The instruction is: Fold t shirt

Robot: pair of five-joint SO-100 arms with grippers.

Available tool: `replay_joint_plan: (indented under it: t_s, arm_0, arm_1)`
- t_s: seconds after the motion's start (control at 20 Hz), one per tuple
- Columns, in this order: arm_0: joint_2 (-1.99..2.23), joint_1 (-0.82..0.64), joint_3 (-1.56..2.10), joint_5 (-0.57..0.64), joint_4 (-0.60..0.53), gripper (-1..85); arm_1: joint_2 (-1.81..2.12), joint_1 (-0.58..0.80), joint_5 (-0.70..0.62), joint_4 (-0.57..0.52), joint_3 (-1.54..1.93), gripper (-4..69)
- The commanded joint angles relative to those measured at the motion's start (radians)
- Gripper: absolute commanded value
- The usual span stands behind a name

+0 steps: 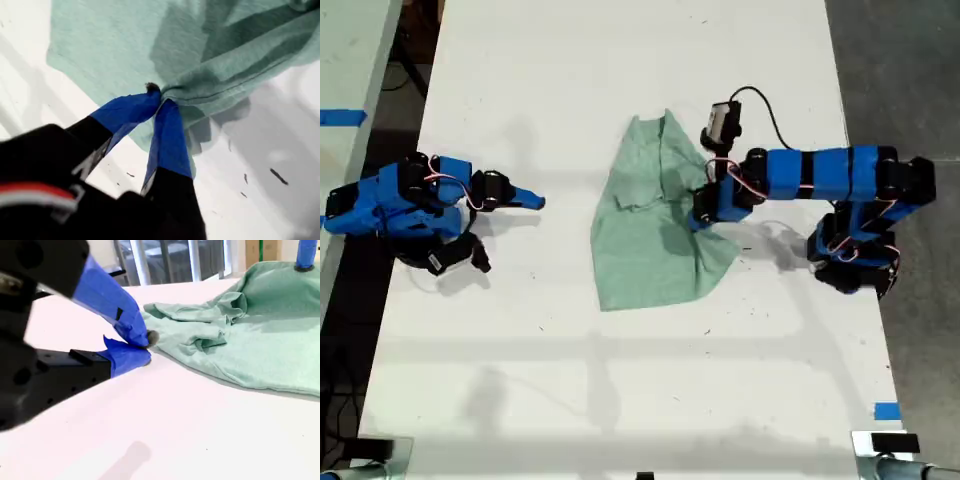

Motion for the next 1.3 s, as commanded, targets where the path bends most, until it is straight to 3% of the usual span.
replay_joint_plan:
  t_s: [0.0, 0.3, 0.35, 0.4, 0.6, 0.65, 0.7, 0.75, 0.8, 1.1, 1.25]
  arm_0:
    - [0.006, -0.006, 0.008, 0.005, -0.003, 0.0]
    - [0.006, -0.006, 0.008, 0.005, -0.003, 0.0]
    - [0.006, -0.006, 0.008, 0.005, -0.003, 0.0]
    - [0.006, -0.006, 0.008, 0.005, -0.003, 0.0]
    - [0.006, -0.006, 0.008, 0.005, -0.003, 0.0]
    - [0.006, -0.006, 0.008, 0.005, -0.003, 0.0]
    - [0.006, -0.006, 0.008, 0.005, -0.003, 0.0]
    - [0.006, -0.006, 0.008, 0.005, -0.003, 0.0]
    - [0.006, -0.006, 0.008, 0.005, -0.003, 0.0]
    - [0.006, -0.006, 0.008, 0.003, -0.002, 0.0]
    - [0.006, -0.005, 0.008, 0.000, -0.002, 0.0]
  arm_1:
    - [0.011, -0.046, -0.028, -0.127, -0.005, -0.3]
    - [-0.035, -0.091, -0.087, -0.284, 0.012, 1.8]
    - [-0.035, -0.092, -0.095, -0.285, 0.006, 9.8]
    - [-0.034, -0.092, -0.095, -0.279, 0.006, 13.3]
    - [-0.008, -0.075, -0.097, -0.241, 0.005, 25.0]
    - [0.008, -0.066, -0.098, -0.213, 0.000, 25.1]
    - [0.034, -0.052, -0.092, -0.169, 0.000, 21.1]
    - [0.075, -0.031, -0.074, -0.106, 0.009, 4.9]
    - [0.149, -0.008, -0.054, -0.058, 0.052, 0.2]
    - [1.005, 0.002, -0.021, 0.005, 0.597, 0.2]
    - [1.261, -0.058, -0.008, -0.051, 0.911, 0.2]
